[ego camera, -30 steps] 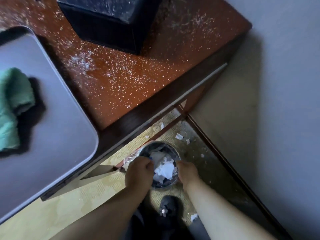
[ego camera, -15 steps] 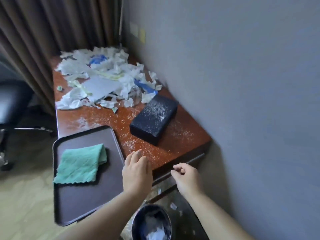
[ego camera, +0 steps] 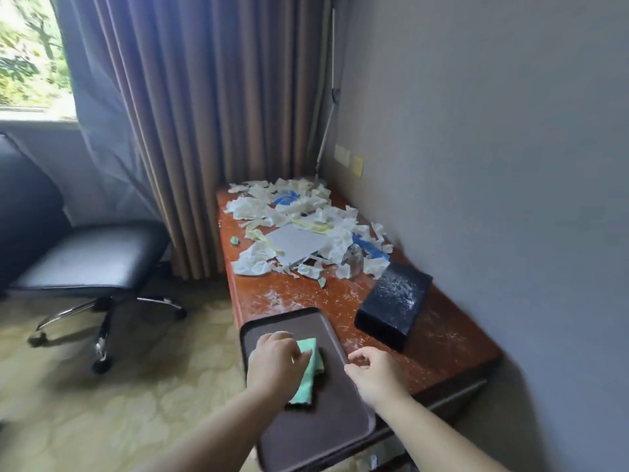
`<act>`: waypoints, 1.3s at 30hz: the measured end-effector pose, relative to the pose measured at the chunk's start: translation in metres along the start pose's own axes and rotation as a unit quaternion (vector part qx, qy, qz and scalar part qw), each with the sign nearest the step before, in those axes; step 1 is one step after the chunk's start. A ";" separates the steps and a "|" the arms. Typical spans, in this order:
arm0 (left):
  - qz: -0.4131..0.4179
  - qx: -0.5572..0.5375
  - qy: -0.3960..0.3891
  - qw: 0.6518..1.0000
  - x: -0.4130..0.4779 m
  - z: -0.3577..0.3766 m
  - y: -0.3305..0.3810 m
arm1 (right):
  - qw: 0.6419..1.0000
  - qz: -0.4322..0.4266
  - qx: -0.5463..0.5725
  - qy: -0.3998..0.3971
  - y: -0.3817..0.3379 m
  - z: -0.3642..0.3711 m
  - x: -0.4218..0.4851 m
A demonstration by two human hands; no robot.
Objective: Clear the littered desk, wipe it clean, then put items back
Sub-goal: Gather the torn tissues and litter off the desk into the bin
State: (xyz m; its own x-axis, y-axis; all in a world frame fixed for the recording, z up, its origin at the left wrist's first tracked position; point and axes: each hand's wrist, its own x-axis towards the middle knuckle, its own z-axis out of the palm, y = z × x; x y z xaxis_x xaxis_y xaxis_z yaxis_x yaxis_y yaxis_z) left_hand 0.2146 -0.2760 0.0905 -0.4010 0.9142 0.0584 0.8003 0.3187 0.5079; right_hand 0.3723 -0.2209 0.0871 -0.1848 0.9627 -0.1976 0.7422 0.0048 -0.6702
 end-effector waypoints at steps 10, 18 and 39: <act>0.042 0.040 -0.030 0.998 0.029 -0.122 -0.160 | 0.999 -0.027 0.041 -0.006 -0.181 0.145 0.001; -0.001 0.049 -0.055 0.997 0.073 -0.157 -0.239 | 1.000 -0.018 0.011 0.009 -0.227 0.178 0.023; 0.025 0.058 -0.179 0.982 0.373 -0.085 -0.241 | 0.995 0.091 -0.046 -0.015 -0.235 0.209 0.322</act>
State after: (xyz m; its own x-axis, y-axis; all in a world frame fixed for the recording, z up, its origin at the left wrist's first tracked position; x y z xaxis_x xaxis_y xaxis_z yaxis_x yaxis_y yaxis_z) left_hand -0.1662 -0.0328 0.0633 -0.1944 0.9521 -0.2359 0.8685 0.2789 0.4098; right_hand 0.0036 0.0316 0.0313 -0.0602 0.9417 -0.3309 0.8206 -0.1421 -0.5535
